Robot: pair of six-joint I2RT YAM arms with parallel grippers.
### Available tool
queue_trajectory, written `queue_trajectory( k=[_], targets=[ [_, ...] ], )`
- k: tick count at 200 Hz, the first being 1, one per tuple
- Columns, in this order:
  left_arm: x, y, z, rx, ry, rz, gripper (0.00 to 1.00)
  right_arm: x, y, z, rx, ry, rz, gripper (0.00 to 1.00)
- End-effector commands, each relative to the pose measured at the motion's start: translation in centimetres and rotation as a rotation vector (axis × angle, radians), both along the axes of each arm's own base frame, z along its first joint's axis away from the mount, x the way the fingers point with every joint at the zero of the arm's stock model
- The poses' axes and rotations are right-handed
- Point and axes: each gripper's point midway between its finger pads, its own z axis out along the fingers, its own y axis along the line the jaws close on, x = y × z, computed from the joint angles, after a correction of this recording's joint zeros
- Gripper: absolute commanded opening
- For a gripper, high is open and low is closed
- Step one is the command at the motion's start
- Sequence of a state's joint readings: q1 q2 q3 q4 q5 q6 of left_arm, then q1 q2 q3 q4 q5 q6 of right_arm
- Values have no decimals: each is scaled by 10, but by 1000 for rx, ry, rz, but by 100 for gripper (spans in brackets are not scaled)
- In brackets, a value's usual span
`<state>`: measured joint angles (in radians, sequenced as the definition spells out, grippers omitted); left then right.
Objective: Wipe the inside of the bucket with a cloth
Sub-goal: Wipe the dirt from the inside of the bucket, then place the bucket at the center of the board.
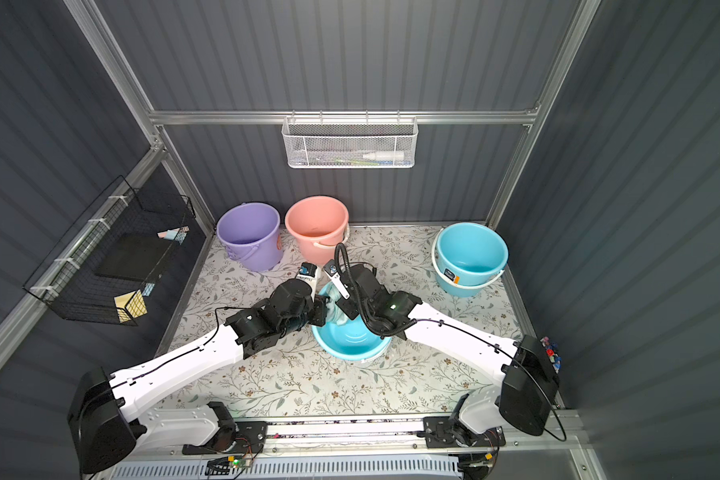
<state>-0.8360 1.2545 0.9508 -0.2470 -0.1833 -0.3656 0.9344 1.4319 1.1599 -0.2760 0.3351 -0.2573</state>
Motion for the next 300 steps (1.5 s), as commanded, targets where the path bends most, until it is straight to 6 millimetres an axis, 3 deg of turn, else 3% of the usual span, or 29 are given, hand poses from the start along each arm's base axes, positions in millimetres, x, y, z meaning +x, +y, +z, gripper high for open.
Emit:
queue_trajectory(
  k=[1,48,87,120,162,183,215,248,300],
  targets=[
    [-11,-6,3,-13,14,-53,0,22,-37,33,-147,-168,-136,0],
    [-9,-4,-1,1,20,-40,0,1,-99,21,-394,-128,-222,0],
    [-8,-7,0,-7,35,-37,0,-36,-129,7,-376,9,-225,0],
    [-2,-14,8,-26,48,-17,0,-63,-138,41,-136,21,-203,0],
    [20,-41,12,-19,64,-21,0,-77,-136,126,229,-133,-151,0],
    [30,-56,19,-48,76,-17,0,-73,-153,164,288,-219,-231,0],
    [56,-78,26,-63,93,30,0,-60,-194,206,264,-356,-455,0],
    [92,-96,30,-61,105,95,0,-61,-207,231,260,-423,-492,0],
    [162,-100,20,-111,117,174,0,-65,-214,243,255,-455,-486,0]
  ],
)
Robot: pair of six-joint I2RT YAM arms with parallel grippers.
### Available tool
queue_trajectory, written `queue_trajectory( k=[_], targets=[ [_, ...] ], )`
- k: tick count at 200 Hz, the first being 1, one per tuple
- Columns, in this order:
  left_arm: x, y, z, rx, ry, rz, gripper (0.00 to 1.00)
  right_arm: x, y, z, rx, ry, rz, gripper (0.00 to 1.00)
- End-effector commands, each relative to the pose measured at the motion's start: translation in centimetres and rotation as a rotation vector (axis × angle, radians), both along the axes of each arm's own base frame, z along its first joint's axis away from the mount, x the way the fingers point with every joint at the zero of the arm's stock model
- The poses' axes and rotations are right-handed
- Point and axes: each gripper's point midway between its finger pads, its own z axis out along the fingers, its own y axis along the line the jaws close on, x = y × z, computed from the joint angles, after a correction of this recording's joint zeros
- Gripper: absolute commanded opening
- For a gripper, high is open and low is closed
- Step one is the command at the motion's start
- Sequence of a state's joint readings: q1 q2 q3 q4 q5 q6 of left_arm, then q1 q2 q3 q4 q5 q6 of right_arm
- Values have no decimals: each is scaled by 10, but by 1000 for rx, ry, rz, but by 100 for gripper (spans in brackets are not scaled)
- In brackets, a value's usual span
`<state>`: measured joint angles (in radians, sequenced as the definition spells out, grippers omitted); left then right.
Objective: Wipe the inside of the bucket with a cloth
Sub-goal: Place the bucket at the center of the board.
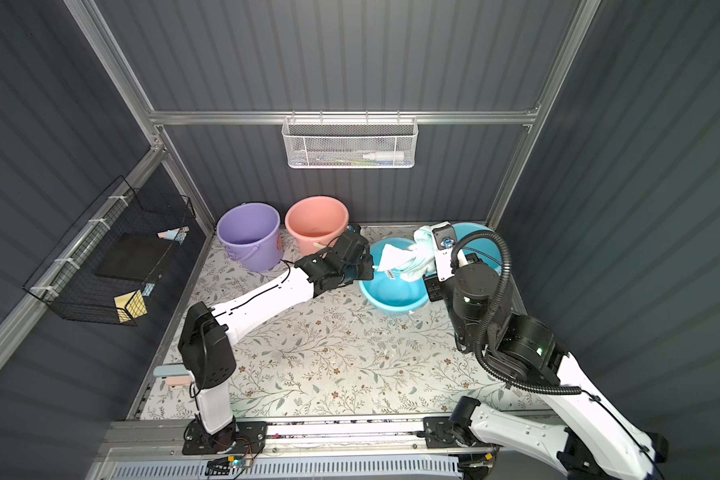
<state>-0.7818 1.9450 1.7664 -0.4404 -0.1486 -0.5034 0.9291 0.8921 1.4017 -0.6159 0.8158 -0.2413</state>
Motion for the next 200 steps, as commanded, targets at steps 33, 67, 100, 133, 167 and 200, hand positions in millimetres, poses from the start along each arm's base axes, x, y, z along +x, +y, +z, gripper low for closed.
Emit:
queue_trajectory(
  k=[33,67,100,133,167,200],
  targets=[
    [78,-1,12,-81,-25,83,0,-2,-10,20,-3,-51,-30,0],
    [118,-9,13,-100,-49,93,0,1,-4,24,-23,-53,-20,0],
    [138,-12,1,-161,-32,75,3,4,1,24,-39,-48,-13,0],
    [136,-22,-11,-190,-5,29,16,6,4,22,-49,-43,-8,0],
    [134,-23,-4,-209,-17,16,24,8,8,20,-45,-36,-2,0],
    [130,-21,14,-219,-38,9,40,9,11,20,-46,-33,3,0]
  ],
)
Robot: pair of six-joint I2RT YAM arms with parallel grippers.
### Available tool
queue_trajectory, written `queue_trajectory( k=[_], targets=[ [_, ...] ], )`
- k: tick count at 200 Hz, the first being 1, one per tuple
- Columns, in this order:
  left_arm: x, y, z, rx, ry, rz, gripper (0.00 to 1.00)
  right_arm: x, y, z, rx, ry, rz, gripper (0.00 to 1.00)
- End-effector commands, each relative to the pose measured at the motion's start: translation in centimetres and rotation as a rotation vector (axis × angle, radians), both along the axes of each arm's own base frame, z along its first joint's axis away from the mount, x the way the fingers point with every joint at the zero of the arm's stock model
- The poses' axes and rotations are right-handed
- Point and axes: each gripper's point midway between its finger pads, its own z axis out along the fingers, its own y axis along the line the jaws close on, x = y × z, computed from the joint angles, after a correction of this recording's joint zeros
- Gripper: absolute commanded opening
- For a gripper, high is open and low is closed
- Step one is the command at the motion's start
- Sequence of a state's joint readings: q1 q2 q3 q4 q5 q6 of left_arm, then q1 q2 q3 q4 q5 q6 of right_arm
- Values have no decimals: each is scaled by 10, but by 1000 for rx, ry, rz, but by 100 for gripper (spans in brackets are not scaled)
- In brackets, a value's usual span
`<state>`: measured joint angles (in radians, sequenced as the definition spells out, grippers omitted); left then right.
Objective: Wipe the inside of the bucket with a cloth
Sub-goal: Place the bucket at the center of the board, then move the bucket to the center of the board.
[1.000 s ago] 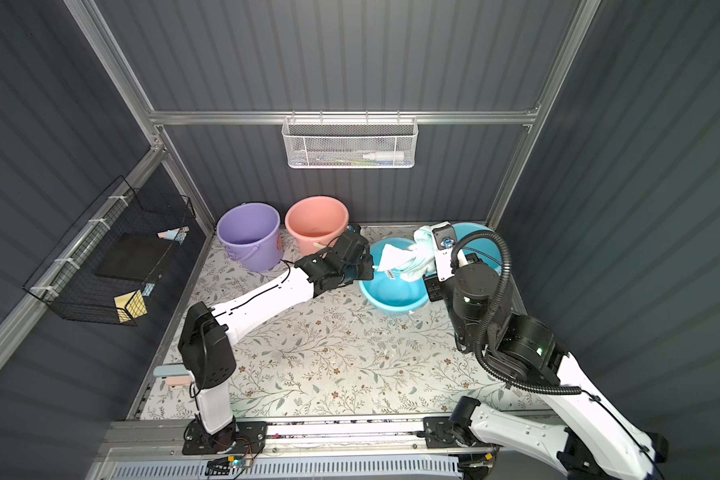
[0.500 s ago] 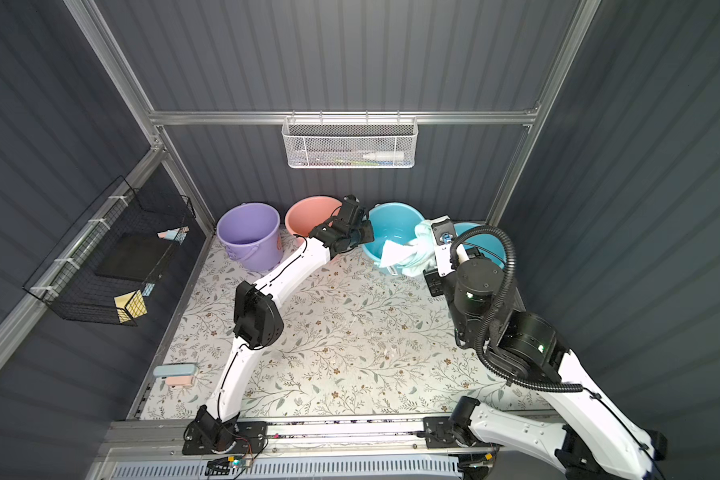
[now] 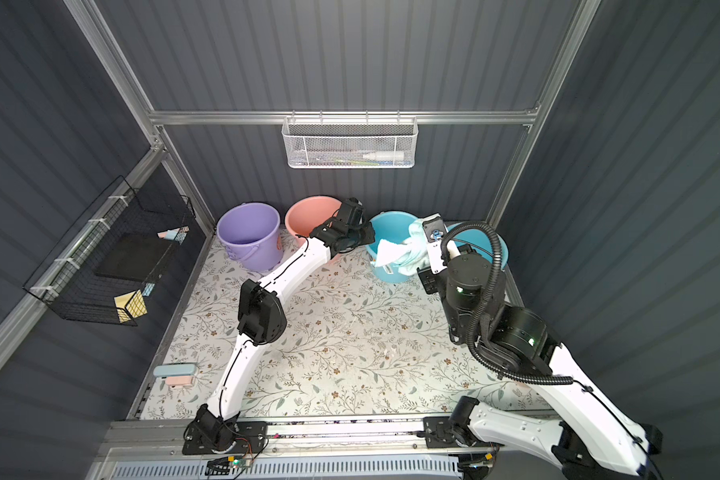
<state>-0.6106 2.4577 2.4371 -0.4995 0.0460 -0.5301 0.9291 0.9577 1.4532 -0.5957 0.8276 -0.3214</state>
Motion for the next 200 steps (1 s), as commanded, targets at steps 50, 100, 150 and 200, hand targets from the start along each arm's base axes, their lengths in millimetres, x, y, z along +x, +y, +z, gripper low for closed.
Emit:
queue_trajectory(
  k=[50,100,150,200],
  targets=[
    [-12,12,77,-49,-106,11,46,0,0,14,29,-22,6,0],
    [-22,50,121,-8,-169,95,49,3,6,7,30,0,11,0],
    [-24,129,132,66,-166,268,52,8,18,-6,18,35,29,0],
    [-15,231,100,62,-62,496,58,13,30,-11,13,50,54,0]
  ],
)
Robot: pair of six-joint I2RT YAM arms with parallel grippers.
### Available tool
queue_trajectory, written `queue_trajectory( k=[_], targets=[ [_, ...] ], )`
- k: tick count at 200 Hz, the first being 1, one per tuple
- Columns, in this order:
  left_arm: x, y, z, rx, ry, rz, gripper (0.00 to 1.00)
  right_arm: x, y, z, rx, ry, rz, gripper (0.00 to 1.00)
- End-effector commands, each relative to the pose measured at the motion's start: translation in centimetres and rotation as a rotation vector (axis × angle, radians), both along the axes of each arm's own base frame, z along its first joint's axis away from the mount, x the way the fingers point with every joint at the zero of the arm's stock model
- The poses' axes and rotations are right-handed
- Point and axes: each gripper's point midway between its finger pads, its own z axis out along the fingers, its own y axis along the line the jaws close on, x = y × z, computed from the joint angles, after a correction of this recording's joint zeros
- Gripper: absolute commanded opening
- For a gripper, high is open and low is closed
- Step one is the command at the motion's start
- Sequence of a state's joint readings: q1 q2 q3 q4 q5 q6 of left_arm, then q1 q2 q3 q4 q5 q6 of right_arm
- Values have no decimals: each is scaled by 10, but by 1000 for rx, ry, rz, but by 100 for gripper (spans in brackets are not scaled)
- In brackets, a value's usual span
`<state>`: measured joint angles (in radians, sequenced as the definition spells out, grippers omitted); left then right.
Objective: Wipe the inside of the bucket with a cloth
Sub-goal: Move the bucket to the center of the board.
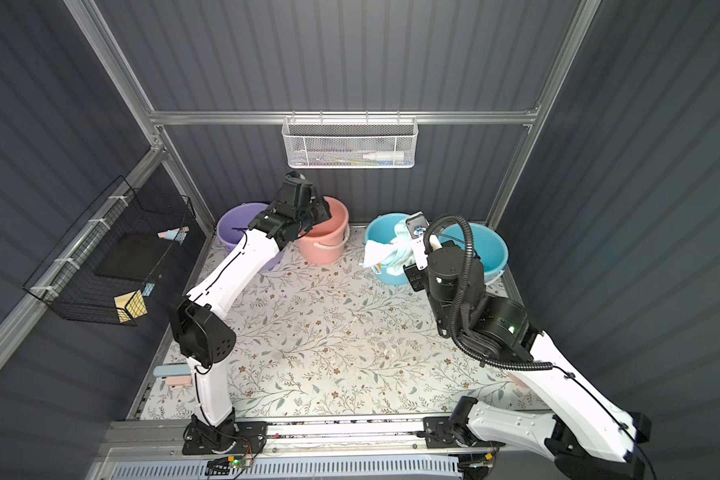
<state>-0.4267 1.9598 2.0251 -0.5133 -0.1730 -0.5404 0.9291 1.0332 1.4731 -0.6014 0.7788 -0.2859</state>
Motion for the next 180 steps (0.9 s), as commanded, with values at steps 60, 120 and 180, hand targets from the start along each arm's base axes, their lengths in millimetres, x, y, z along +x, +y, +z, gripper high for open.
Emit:
queue_trajectory(
  k=[60,120,180],
  targets=[
    [29,83,-65,-58,158,184,61,0,3,3,25,0,13,0],
    [39,88,-106,-44,238,196,60,-1,1,1,34,8,9,0],
    [47,87,-132,-43,273,191,52,-2,2,1,51,15,17,0]
  ],
)
